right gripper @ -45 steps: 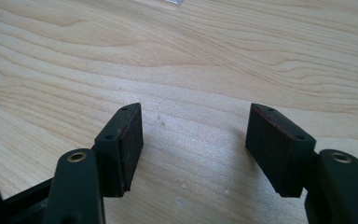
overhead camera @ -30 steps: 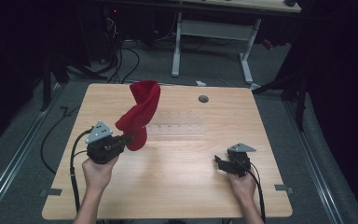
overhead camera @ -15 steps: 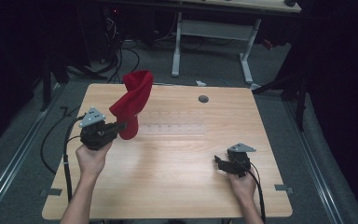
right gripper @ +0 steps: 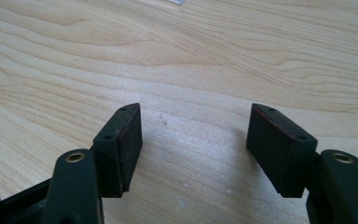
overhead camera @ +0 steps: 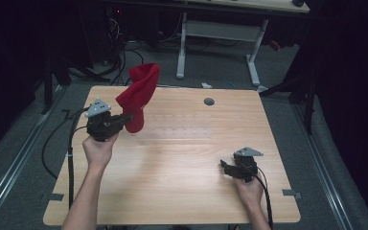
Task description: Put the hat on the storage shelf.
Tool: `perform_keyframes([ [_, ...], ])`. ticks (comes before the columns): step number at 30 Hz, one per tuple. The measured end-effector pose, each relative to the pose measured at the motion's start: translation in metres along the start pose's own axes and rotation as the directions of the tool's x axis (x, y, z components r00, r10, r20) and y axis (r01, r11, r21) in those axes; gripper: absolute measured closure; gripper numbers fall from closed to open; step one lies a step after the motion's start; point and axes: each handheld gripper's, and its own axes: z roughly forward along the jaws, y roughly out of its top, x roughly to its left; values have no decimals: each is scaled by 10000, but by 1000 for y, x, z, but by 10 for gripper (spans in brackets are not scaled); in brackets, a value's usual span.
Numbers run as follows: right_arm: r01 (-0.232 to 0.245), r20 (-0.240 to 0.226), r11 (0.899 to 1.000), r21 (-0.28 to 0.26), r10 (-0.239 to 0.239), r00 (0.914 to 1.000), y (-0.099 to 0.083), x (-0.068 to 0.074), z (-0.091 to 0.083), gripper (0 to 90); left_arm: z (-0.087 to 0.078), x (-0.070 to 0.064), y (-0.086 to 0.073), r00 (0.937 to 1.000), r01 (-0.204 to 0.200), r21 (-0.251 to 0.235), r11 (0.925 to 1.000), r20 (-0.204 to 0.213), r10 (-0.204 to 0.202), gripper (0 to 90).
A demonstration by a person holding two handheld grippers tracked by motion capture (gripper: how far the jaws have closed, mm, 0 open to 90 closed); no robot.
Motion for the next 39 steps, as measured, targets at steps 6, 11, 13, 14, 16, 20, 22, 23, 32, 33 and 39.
perform_keyframes([
  [6,29,-5,10000,8,-29,10000,0,0,0,360,10,7,1,9999,104,-28,9999,-62,-104,857],
  [11,36,-5,10000,2,-36,10000,0,0,0,360,18,13,-3,9997,214,9,9998,-150,-213,857],
  [13,21,-4,10000,6,-21,10000,0,0,0,360,21,15,-5,9996,211,28,9998,-203,-211,856],
  [14,17,-10,10000,7,-17,10000,0,0,0,360,23,16,-6,9996,210,25,9998,-214,-209,856],
  [16,27,-10,10000,5,-27,10000,0,0,0,360,25,17,-7,9995,187,32,9998,-238,-186,856],
  [20,32,-6,10000,0,-32,10000,0,0,0,360,28,20,-10,9993,191,49,9998,-331,-189,856],
  [22,47,-10,10000,-3,-47,10000,0,0,0,360,29,22,-12,9990,253,81,9996,-382,-250,856],
  [23,48,-11,10000,-5,-48,10000,-1,0,0,360,29,23,-13,9988,288,94,9995,-399,-284,856],
  [32,27,-16,10000,-1,-27,10000,-1,1,-1,360,29,28,-23,9978,425,219,9989,-517,-414,855],
  [33,16,-13,10000,2,-16,10000,-1,1,-1,360,30,28,-25,9978,410,237,9989,-539,-397,856],
  [39,14,-16,10000,5,-14,10000,-1,1,-1,359,28,32,-29,9967,543,275,9981,-612,-525,854],
])
